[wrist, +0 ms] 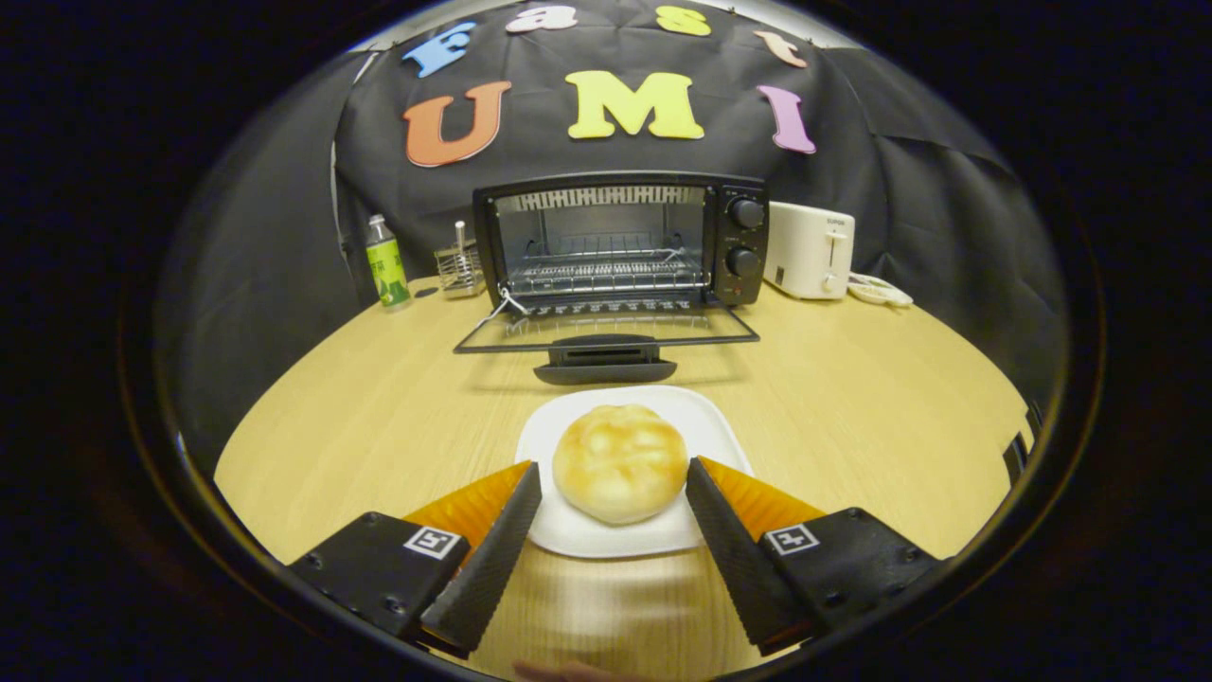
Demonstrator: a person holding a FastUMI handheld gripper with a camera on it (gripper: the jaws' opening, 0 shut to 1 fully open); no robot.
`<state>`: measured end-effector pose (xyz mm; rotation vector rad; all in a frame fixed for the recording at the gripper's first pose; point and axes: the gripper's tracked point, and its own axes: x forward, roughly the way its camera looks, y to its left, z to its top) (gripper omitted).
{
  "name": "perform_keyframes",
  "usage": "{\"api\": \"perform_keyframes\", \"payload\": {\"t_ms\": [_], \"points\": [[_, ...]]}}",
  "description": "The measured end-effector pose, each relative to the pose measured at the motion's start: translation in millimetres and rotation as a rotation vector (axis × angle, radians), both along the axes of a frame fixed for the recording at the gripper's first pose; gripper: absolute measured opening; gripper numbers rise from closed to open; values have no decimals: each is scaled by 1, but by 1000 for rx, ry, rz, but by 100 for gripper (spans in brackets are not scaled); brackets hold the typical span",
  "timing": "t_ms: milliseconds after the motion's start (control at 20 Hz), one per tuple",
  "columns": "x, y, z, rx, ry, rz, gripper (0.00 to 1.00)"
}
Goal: Open the toaster oven, put the food inside, and close the toaster oven door.
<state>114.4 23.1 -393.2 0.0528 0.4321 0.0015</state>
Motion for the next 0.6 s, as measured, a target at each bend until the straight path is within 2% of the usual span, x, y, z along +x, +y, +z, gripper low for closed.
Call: {"api": "perform_keyframes", "payload": {"t_ms": [300, 500, 600], "points": [[12, -1, -6, 20, 46, -3, 99], [19, -3, 11, 27, 44, 26, 86], [19, -4, 31, 38, 1, 41, 85]]}}
